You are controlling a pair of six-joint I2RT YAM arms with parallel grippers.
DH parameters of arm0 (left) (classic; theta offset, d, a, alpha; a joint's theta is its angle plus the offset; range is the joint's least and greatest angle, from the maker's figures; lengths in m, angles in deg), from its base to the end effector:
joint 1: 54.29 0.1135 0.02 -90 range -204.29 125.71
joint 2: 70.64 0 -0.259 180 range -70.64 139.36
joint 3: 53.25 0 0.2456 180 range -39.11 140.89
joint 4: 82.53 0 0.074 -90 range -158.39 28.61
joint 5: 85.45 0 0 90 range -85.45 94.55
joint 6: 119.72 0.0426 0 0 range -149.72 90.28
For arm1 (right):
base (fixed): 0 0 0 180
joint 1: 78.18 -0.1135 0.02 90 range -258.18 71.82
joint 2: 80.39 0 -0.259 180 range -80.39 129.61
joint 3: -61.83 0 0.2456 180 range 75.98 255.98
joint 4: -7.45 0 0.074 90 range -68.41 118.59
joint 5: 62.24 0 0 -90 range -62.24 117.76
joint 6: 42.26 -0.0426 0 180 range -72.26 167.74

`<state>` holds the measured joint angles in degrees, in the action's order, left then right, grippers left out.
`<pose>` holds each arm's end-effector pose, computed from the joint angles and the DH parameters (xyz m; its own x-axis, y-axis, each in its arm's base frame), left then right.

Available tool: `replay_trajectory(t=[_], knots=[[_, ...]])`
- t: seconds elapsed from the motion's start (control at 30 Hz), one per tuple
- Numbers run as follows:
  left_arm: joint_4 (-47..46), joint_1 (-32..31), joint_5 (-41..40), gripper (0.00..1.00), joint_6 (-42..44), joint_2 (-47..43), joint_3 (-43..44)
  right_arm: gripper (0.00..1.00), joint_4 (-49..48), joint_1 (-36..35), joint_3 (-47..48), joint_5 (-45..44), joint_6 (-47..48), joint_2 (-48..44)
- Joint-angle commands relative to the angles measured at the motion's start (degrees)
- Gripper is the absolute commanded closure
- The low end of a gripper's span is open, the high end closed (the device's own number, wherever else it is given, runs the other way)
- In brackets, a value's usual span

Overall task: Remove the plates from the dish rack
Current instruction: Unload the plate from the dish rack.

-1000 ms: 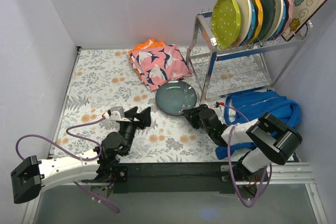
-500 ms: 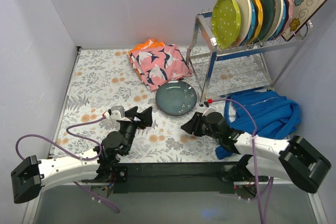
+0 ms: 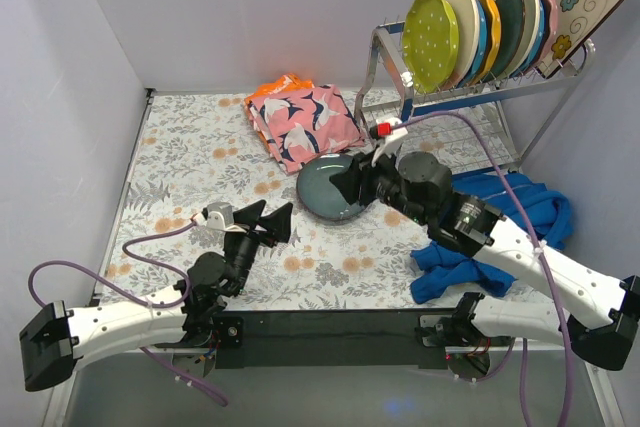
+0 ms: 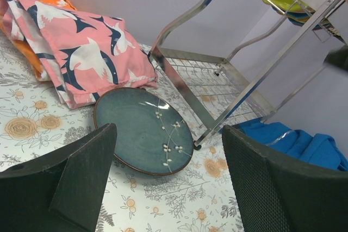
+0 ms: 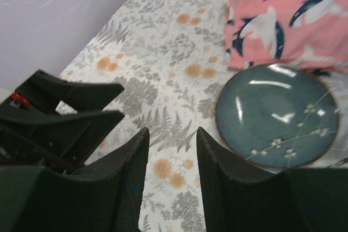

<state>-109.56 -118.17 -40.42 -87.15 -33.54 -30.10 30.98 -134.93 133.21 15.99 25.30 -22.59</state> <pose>0.0945 -0.1243 0.2341 -0.2263 -0.8928 -0.3896 0.2628 0.3292 -0.9070 0.1359 0.1915 0.3703 -0.3580 0.1355 -0.9238 -0.6187 0.7066 0.3434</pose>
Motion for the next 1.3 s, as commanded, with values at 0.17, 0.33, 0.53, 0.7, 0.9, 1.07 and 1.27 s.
replay_trajectory(t=[0.17,0.33,0.53,0.7,0.9,1.07,1.27], knots=[[0.56,-0.11,0.94,0.24,1.44,2.28,1.01,0.54,6.61,-0.29,29.58,-24.58,22.33,13.54],[-0.05,-0.19,1.81,0.24,1.88,0.78,0.39,0.53,6.78,1.64,41.36,-36.57,39.20,21.03],[-0.05,-0.11,2.34,0.24,2.06,1.74,0.91,0.52,13.18,17.35,55.51,-22.03,36.51,26.91],[0.04,-0.11,2.52,0.25,2.06,2.18,1.01,0.49,18.30,27.54,61.42,-14.35,33.87,29.48],[0.03,-0.11,3.13,0.25,2.15,2.54,1.27,0.43,18.65,38.82,58.87,-1.07,28.06,27.45],[-0.05,-0.11,3.22,0.25,2.23,3.15,1.35,0.41,18.48,39.35,57.56,0.43,28.06,26.49],[-0.14,-0.11,3.13,0.25,2.41,3.24,1.36,0.41,17.95,39.35,58.17,3.07,27.01,24.47]])
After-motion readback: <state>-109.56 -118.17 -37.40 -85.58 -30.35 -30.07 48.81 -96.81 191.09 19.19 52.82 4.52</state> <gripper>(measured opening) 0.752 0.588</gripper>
